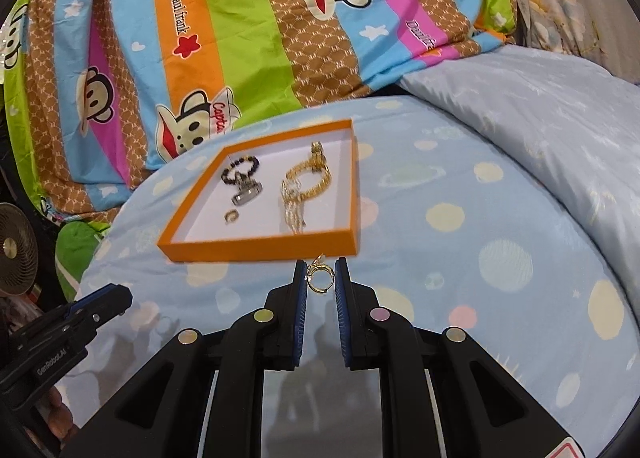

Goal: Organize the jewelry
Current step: 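Lower the ring and earring into the orange box and open both tools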

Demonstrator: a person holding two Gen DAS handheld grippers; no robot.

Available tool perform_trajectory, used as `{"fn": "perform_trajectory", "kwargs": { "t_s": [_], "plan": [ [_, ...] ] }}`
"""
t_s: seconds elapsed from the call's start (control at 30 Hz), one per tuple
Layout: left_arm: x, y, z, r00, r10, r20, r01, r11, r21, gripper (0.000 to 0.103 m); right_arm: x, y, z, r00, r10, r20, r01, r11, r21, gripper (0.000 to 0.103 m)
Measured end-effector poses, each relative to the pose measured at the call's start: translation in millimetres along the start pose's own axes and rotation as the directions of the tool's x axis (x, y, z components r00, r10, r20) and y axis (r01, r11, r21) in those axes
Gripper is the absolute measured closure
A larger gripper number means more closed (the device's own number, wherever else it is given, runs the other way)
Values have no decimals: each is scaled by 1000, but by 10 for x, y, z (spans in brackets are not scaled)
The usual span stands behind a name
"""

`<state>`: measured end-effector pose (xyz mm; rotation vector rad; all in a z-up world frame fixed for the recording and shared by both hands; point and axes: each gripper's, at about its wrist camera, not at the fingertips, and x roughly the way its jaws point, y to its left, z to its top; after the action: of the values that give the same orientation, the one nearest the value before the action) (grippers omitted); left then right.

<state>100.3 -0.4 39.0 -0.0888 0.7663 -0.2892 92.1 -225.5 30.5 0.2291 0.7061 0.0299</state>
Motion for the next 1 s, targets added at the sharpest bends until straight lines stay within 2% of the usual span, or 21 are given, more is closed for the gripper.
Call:
{"fn": "perform_trajectory", "kwargs": {
  "t_s": [0.27, 0.47, 0.7, 1.0],
  "plan": [
    [178, -44, 512, 996, 25, 82, -28, 999, 32, 82, 170, 104, 445, 998, 12, 57, -11, 1000, -17, 90],
    [546, -53, 773, 996, 31, 85, -34, 999, 27, 82, 482, 130, 614, 999, 17, 43, -17, 1000, -14, 90],
    [990, -56, 818, 998, 30, 51, -31, 999, 15, 82, 856, 112, 585, 1000, 16, -5, -16, 1000, -10, 90],
    [1196, 7, 768, 999, 27, 25, -27, 1000, 5, 82, 1026, 136, 556, 1000, 10, -26, -10, 1000, -21, 90]
  ]
}}
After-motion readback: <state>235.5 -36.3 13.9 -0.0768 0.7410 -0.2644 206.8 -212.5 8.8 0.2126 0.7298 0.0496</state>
